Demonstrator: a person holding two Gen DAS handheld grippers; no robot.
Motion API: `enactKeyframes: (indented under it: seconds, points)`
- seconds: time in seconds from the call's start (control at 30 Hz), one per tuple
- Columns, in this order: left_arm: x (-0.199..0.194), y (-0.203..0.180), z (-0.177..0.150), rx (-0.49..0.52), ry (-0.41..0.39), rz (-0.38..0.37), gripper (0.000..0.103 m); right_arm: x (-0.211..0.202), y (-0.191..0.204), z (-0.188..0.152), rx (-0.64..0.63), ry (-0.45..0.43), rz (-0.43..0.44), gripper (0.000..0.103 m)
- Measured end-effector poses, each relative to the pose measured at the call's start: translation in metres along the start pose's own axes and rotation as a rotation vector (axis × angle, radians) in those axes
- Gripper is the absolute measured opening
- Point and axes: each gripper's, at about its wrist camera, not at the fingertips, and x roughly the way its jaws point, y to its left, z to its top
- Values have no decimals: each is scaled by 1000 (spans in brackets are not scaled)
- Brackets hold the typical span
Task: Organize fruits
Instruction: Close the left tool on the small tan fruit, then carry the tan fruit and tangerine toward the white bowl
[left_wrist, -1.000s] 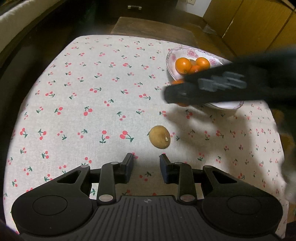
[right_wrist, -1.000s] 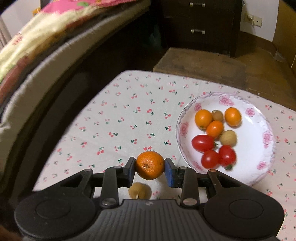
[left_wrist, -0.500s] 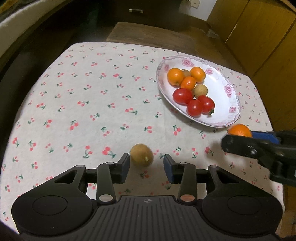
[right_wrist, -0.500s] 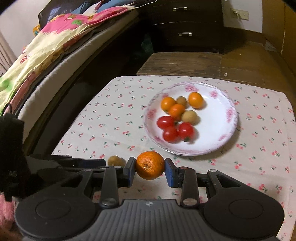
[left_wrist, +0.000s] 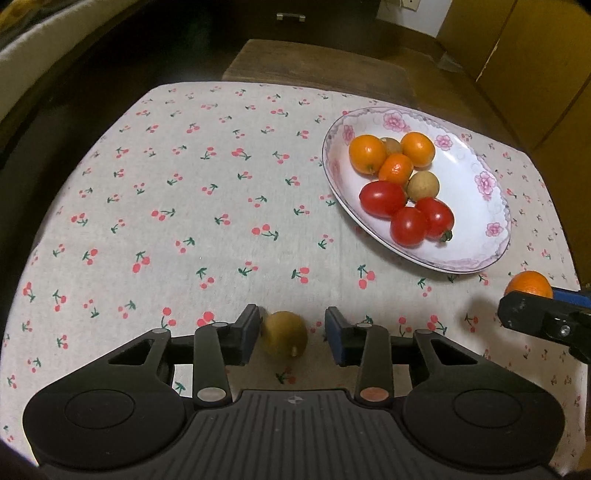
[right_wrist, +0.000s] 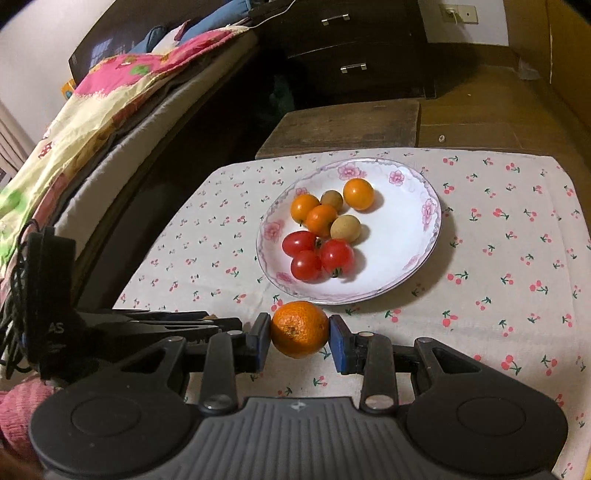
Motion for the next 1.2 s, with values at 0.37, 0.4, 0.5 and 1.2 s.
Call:
enactKeyframes:
  seconds: [0.37, 0.4, 0.5, 1.2]
  points:
    - [-4, -2, -8, 20, 8, 30, 45, 1, 0, 0, -2, 8, -3, 35]
    - [-4, -3, -8, 25, 6, 36, 44, 2, -1, -1, -2, 10, -4, 35]
    - [-5, -6, -8, 34, 3, 45, 36, 4, -2, -1, -3, 16, -11, 35]
    - [-32, -15, -33, 68, 0, 43, 35, -2, 0, -14, -20, 31, -32, 35]
